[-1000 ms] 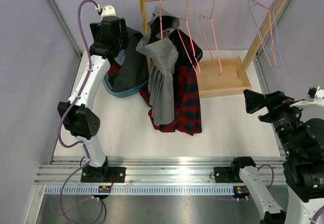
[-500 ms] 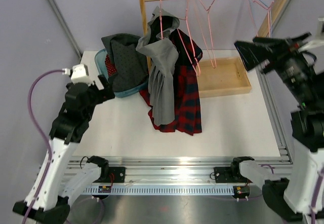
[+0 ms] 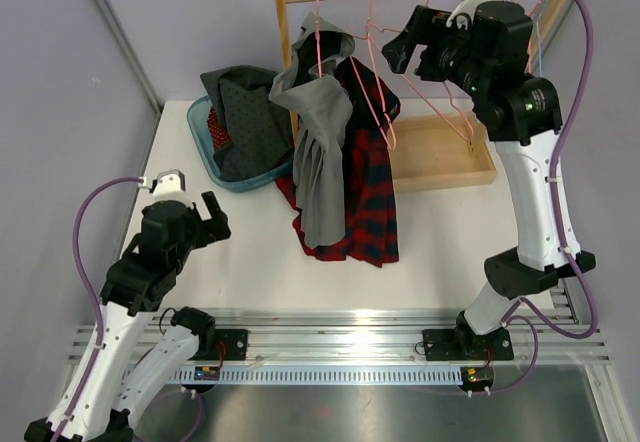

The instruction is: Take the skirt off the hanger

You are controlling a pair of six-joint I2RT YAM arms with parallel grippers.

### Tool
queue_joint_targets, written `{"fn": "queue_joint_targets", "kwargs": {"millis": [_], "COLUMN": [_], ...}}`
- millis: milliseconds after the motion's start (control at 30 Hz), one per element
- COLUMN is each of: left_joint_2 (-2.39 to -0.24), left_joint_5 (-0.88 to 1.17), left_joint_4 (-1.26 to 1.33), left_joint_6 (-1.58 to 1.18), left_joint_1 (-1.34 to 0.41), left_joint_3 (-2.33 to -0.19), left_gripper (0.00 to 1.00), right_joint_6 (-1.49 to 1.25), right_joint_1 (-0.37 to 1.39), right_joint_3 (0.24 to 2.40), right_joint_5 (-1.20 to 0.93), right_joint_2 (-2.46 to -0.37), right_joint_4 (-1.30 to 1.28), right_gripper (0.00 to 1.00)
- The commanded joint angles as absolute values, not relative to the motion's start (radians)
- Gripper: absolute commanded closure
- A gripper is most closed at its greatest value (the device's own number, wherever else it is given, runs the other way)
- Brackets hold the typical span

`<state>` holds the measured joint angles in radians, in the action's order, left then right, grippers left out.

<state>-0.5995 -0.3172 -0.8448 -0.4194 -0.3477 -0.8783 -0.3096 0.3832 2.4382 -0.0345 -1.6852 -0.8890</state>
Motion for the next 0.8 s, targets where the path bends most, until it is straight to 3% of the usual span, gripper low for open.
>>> {"fn": "queue_joint_targets", "kwargs": {"millis": [0, 300, 367, 400, 467, 533, 633, 733, 767], "left_joint_2": [-0.612, -0.595, -0.598, -0.600, -0.601, -0.601, -0.598, -0.597, -0.597], "left_joint_5": [-0.299, -0.270, -0.268, -0.265, -0.259, -0.255, -0.252, -0.249, -0.249], "left_joint_4": [-0.798, -0.784, -0.784, -0.782, -0.781, -0.781, -0.781, -0.779, -0.779], "left_joint_6": [-0.419, -0.411, -0.410, -0.410, -0.408, -0.407, -0.405, -0.403, -0.403], "left_joint_1": [-0.351, -0.351, -0.351, -0.351, -0.351, -0.351, -0.351, -0.351, -0.351], "left_joint_3": [-0.877, -0.870, -0.870, -0.870, -0.868, -0.868, -0.868, -0.867, -0.867], "left_gripper": [0.01, 0.01, 0.01, 0.01, 0.01, 0.01, 0.01, 0.01, 0.01], "right_joint_6": [-0.284, -0.307, -0.307, -0.307, -0.304, -0.307, -0.310, -0.317, -0.318], "right_joint_1": [0.406, 0.468, 0.480, 0.482, 0.483, 0.483, 0.485, 0.485, 0.485], "right_joint_3": [2.384, 2.374, 2.393, 2.407, 2.416, 2.418, 2.415, 2.414, 2.414], "right_joint_5": [0.054, 0.048, 0.061, 0.058, 0.058, 0.057, 0.061, 0.072, 0.072], "right_joint_2": [-1.643, -1.723, -1.753, -1.773, -1.787, -1.798, -1.810, -1.822, -1.827], "right_joint_4": [-0.844, -0.796, -0.796, -0.796, -0.793, -0.784, -0.778, -0.784, -0.785], "right_gripper": [0.09, 0.14, 0.20, 0.25, 0.46, 0.55, 0.58, 0.79, 0.93]}}
